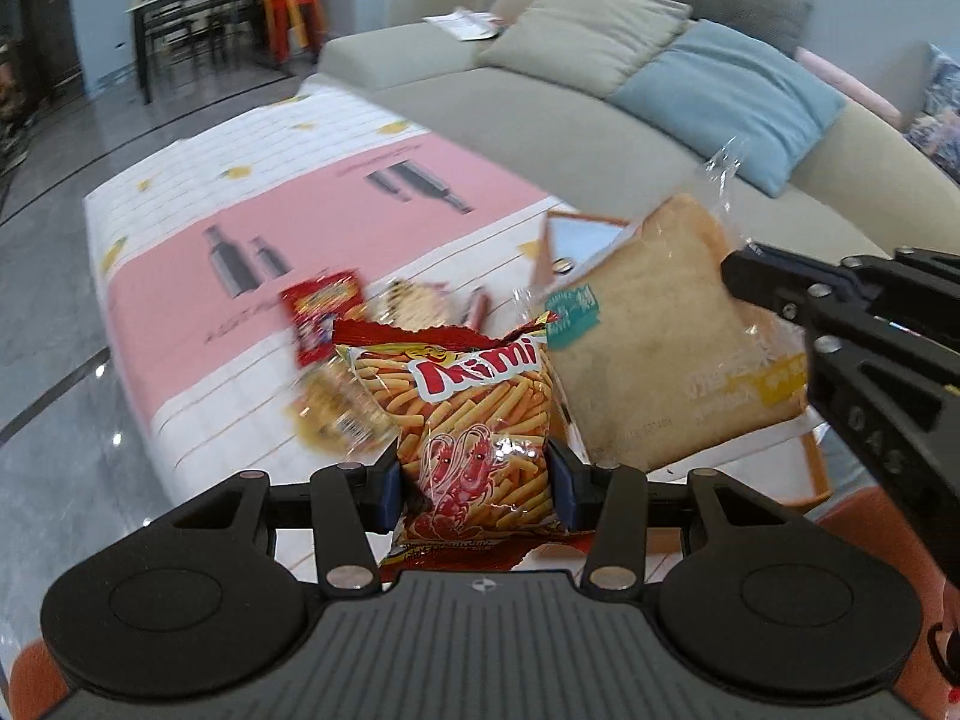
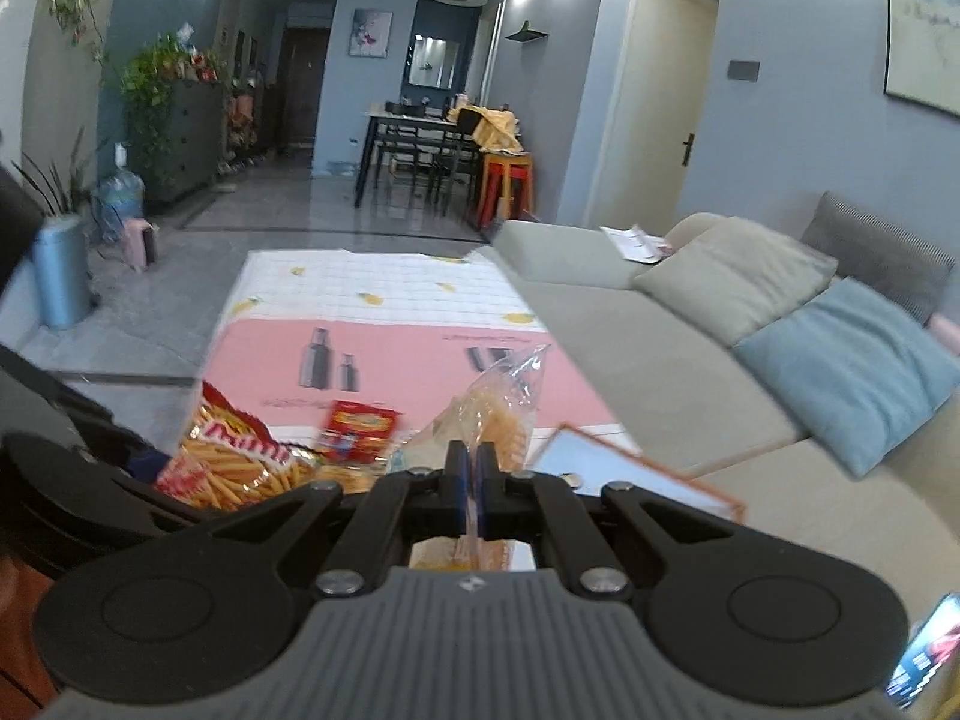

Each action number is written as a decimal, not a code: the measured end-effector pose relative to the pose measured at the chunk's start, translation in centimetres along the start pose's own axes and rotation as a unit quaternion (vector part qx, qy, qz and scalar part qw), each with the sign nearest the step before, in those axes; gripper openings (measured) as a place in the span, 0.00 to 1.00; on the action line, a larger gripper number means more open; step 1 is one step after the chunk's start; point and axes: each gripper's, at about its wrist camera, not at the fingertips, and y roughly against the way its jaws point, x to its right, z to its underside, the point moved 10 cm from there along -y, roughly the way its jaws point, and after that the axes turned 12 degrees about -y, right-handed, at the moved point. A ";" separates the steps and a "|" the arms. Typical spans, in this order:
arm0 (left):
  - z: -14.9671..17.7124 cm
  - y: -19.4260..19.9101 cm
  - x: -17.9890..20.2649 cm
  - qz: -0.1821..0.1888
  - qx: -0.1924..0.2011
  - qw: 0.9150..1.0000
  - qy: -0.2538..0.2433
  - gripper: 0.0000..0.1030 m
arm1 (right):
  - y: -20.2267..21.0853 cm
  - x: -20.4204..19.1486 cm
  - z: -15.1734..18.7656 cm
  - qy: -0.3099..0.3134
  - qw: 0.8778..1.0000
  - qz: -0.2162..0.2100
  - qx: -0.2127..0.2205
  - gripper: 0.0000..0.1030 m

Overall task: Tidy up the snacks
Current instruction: 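Lift both held bags and carry them over the orange box, then open the left gripper to drop the stick-snack bag while the right drops the bread into the box, then withdraw both open grippers from the box back toward the snacks, then grasp the dark green snack bag with the right gripper while the left grasps the yellow crisp bag, then carry both bags over the orange box and open both grippers to drop them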

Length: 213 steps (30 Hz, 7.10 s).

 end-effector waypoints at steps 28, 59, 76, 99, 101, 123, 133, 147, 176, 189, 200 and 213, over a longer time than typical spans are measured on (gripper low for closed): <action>-1.9 -11.6 7.1 0.042 -0.172 0.984 -0.032 0.52 | -9.6 8.7 8.8 -0.034 0.977 -0.012 -0.212 0.00; 2.0 -10.9 4.6 0.082 -0.172 0.982 0.008 0.07 | -11.8 11.6 11.5 -0.039 0.968 0.035 -0.247 0.00; 4.7 -8.4 9.3 0.116 -0.187 0.976 -0.009 0.11 | -14.0 11.2 13.5 0.001 0.955 0.044 -0.294 0.00; 2.6 -2.6 2.9 0.036 -0.088 0.995 -0.011 0.31 | -9.7 6.7 10.6 0.059 0.967 0.047 -0.242 0.38; 2.7 -2.0 1.3 0.025 -0.078 0.997 -0.002 0.35 | -8.6 5.3 9.6 0.034 0.972 0.024 -0.231 0.39; 6.3 -7.6 -8.6 0.021 -0.090 0.996 -0.018 0.52 | -13.6 -8.7 11.9 0.085 0.952 -0.116 -0.269 0.43; 5.7 -12.0 -7.9 0.005 -0.066 0.980 -0.186 0.56 | -18.2 -9.1 13.9 0.189 0.928 -0.104 -0.304 0.43; 6.5 -17.3 -7.1 -0.021 -0.055 0.972 -0.229 0.57 | -20.2 -8.3 15.7 0.165 0.924 -0.100 -0.331 0.38; 6.7 -10.8 -8.8 -0.009 -0.044 0.998 -0.032 0.07 | -16.1 -7.5 12.1 -0.004 0.963 -0.126 -0.237 0.00; 6.3 -2.8 -7.4 0.019 -0.018 0.995 0.099 0.05 | -9.1 -7.8 9.6 -0.118 0.969 -0.134 -0.169 0.00; 1.5 1.8 -3.6 0.062 0.029 0.992 0.108 0.05 | -3.3 -3.7 5.9 -0.152 0.977 -0.121 -0.093 0.00; -5.8 -3.7 5.4 0.115 0.016 0.993 0.008 0.05 | -5.2 7.5 5.8 -0.151 0.983 -0.029 -0.096 0.00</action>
